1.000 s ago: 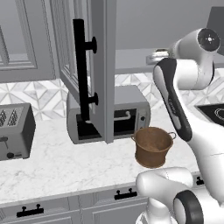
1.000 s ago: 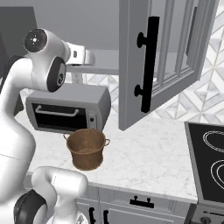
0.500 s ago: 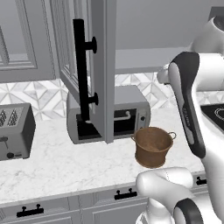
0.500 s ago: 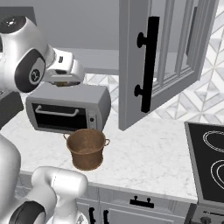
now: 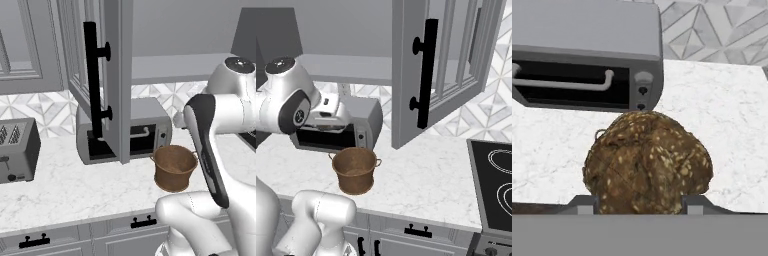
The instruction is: Open the cabinet, pick up the bread from the cabinet and place it in the basket. Then move the basket to the dining counter.
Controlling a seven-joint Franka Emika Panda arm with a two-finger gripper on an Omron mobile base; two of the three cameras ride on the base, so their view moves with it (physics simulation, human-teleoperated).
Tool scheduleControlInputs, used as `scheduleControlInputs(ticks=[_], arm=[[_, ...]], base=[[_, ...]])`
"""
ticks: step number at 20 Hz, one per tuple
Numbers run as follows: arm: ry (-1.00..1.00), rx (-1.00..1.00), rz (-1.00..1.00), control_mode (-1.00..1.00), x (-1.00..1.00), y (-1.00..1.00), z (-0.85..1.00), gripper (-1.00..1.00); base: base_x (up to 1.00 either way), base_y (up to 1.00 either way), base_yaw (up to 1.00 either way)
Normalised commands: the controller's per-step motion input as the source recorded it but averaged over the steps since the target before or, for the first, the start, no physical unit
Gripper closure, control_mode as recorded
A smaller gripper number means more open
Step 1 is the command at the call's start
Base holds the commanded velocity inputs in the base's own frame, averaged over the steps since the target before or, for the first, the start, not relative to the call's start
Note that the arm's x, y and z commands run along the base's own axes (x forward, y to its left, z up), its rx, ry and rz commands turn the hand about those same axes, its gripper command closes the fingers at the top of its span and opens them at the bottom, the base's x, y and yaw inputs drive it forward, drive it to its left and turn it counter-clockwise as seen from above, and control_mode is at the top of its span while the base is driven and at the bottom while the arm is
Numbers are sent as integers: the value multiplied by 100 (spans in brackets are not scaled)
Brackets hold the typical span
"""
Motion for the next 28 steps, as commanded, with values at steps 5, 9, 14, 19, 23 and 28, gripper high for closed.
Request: scheduleControlInputs(ticks=[5,9,14,19,23,28], arm=[[3,0,3,-100,74,0,-100,100],[12,0,1,-100,80,-4,-100,100],[21,0,3,-100,82,-19,-100,100],[24,0,3,-100,66,-22,-100,100],[6,0,4,-100,58,-3,-86,100],[0,2,7,-100,21,-10,-53,100]], base=[[0,0,0],[0,0,0],[0,0,0],[0,0,0],[0,0,0],[0,0,0]])
